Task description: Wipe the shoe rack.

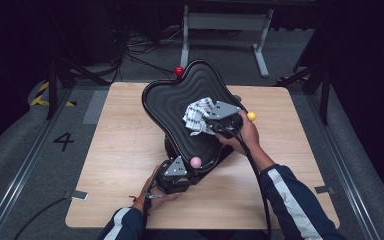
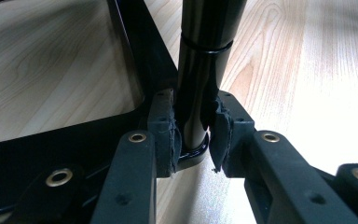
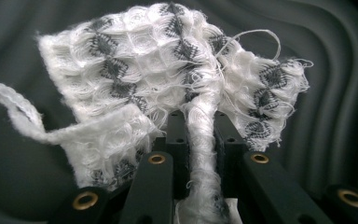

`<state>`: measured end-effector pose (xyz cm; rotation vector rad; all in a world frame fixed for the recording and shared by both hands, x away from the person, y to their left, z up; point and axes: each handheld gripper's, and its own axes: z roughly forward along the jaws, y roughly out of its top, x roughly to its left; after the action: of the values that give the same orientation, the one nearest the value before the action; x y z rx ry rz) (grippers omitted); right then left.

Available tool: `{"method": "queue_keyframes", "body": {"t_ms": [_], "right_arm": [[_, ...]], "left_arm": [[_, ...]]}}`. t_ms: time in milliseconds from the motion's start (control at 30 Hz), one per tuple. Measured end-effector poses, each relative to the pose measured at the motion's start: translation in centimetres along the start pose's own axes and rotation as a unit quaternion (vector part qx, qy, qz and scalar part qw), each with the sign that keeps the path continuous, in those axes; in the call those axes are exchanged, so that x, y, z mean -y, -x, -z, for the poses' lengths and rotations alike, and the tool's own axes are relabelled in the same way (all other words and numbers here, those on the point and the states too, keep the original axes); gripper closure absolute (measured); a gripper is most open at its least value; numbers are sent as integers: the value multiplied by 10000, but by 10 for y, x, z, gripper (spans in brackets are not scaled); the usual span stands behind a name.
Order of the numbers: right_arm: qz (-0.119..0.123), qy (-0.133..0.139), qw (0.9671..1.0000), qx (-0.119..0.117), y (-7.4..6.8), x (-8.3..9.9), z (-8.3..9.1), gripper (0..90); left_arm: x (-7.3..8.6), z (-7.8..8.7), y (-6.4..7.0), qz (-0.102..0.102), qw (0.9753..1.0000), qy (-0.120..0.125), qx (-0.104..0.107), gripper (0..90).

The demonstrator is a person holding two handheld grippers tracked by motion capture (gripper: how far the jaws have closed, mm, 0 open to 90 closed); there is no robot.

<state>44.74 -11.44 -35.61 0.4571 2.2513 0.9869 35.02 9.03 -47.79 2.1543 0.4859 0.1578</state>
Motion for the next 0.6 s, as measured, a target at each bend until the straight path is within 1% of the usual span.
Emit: {"method": "queue_keyframes", "body": {"t_ms": [33, 100, 133, 200, 267, 300, 367, 500, 533, 567, 600], "right_arm": [[65, 30, 9999, -94, -6, -3, 1, 797], [209, 89, 9995, -198, -17, -7, 2, 796], [209, 89, 9995, -198, -17, -7, 2, 796], [276, 158, 9987, -392, -28, -11, 3, 798], [299, 203, 9984, -439, -34, -13, 5, 798], [272, 230, 9981, -503, -36, -13, 5, 798], [222, 273, 9975, -609, -39, -13, 6, 795], [319, 276, 9975, -559, -41, -13, 7, 792], [291, 295, 9974, -597, -39, -12, 6, 789], [258, 289, 9974, -603, -37, -12, 6, 789], [244, 259, 9977, -577, -34, -11, 6, 789]], "left_arm": [[0, 0, 0, -1, 10000, 14, -3, 715], [0, 0, 0, 20, 10000, 3, -6, 713], [0, 0, 0, 20, 10000, 3, -6, 711], [0, 0, 0, 23, 10000, 22, -3, 711], [0, 0, 0, 19, 10000, 11, 2, 710], [0, 0, 0, 23, 10000, 12, 6, 709], [0, 0, 0, 9, 10000, 11, -1, 709], [0, 0, -1, 16, 10000, 28, 22, 709], [0, 0, -1, 42, 10000, 35, 25, 707], [0, -1, -2, 23, 10000, 54, 18, 706], [0, 0, -2, 24, 10000, 44, 25, 706]]}}
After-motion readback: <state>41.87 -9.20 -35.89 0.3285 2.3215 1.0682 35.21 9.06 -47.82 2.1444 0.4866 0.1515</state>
